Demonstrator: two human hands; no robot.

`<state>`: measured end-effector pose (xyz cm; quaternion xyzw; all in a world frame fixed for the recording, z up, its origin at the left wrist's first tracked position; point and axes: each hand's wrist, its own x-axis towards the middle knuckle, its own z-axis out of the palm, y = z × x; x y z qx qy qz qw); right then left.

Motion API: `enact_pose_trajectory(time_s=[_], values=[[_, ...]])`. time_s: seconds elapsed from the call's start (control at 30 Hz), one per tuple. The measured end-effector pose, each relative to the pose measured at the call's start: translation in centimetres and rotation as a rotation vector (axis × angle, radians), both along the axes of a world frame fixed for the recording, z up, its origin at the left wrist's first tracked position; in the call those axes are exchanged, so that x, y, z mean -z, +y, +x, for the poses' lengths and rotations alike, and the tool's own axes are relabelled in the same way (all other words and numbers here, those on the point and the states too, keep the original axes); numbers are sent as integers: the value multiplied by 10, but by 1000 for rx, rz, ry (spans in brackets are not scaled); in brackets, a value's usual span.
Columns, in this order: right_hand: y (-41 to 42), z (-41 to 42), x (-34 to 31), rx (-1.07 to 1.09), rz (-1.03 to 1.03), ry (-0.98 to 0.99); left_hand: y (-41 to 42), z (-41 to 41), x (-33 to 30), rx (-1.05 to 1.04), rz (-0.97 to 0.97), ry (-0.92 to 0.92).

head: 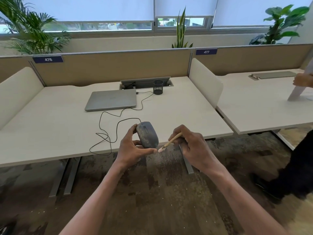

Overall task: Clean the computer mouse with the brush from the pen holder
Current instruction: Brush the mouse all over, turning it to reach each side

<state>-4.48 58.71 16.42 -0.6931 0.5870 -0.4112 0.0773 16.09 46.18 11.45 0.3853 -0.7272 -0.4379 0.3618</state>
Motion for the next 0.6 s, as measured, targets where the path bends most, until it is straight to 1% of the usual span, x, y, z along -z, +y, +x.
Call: enact_pose_trajectory(time_s=[0.17, 0.4, 0.5, 0.6], values=[[-12, -1, -10, -8, -84, -55, 0, 0, 1, 15, -22, -23], [-34, -1, -15, 86, -246, -87, 4, 1, 2, 65, -20, -54], [-37, 3, -18, 64, -236, -70, 5, 0, 0, 76, -21, -59], [-34, 2, -21, 9, -149, -38, 3, -1, 1, 63, -21, -62]])
